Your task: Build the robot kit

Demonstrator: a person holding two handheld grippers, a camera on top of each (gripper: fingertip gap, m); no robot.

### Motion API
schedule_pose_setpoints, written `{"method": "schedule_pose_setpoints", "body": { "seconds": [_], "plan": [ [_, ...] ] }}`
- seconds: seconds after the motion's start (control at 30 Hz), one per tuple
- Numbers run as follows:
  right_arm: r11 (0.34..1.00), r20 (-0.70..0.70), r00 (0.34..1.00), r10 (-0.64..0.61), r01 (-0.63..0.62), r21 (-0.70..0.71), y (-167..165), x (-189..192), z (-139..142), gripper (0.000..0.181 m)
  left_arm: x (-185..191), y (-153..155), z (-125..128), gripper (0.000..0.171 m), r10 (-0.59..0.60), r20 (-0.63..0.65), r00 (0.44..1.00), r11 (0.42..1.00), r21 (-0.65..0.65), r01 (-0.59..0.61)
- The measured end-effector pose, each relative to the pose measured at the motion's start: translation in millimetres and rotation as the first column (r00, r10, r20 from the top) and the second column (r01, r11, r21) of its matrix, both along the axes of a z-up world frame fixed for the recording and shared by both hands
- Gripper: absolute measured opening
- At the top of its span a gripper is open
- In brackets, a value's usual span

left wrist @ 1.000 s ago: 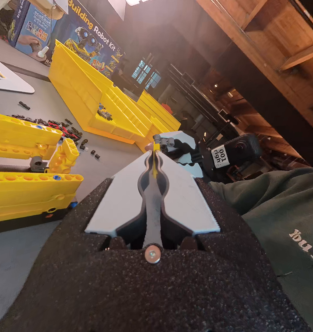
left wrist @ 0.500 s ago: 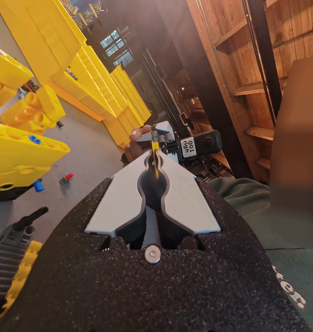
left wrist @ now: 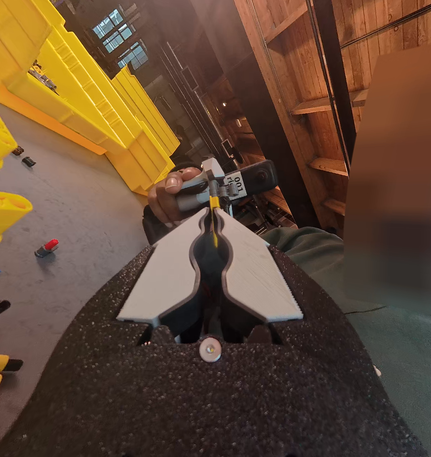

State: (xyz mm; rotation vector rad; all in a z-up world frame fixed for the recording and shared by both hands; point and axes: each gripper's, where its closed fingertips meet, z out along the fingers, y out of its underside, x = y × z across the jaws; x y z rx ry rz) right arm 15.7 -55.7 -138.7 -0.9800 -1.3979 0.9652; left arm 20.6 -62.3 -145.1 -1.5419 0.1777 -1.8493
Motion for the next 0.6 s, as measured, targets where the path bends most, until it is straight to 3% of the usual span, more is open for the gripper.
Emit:
{"method": "schedule_pose_setpoints", "body": {
  "seconds": [0.17, 0.27, 0.33, 0.4, 0.47, 0.53, 0.6],
  "plan": [
    [0.999, -0.003, 1.000, -0.004, 0.003, -0.032, 2.4, 0.1, 0.2, 0.020, -0.4, 2.4, -0.8, 0.000, 0.022, -0.031, 0.999, 1.000, 0.016, -0.022],
    [0.996, 0.007, 1.000, -0.013, 0.014, -0.088, 9.6, -1.4, -3.9, 0.027, -4.7, 14.3, -8.9, 0.000, 0.170, -0.246, 0.954, 0.979, 0.152, -0.136],
    [0.990, 0.030, 1.000, 0.003, 0.001, -0.141, 12.9, -1.0, -7.5, 0.033, -16.1, 25.4, -15.5, 0.000, 0.363, -0.435, 0.824, 0.915, 0.335, -0.227],
    [0.985, 0.076, 0.997, -0.019, 0.032, -0.171, 20.5, -1.1, -15.1, 0.033, -31.9, 34.6, -19.7, 0.000, 0.561, -0.559, 0.611, 0.805, 0.539, -0.246],
    [0.982, 0.117, 0.992, -0.049, 0.070, -0.178, 26.0, -2.5, -22.6, 0.032, -40.8, 38.7, -20.6, 0.000, 0.685, -0.591, 0.426, 0.708, 0.677, -0.200],
    [0.977, 0.145, 0.986, -0.077, 0.104, -0.185, 29.1, -5.5, -28.4, 0.032, -41.4, 40.1, -24.4, 0.000, 0.729, -0.601, 0.326, 0.668, 0.729, -0.150],
    [0.968, 0.161, 0.981, -0.111, 0.143, -0.204, 32.7, -8.6, -31.6, 0.027, -41.5, 41.2, -28.6, 0.000, 0.754, -0.602, 0.264, 0.644, 0.757, -0.114]
  ]
}}
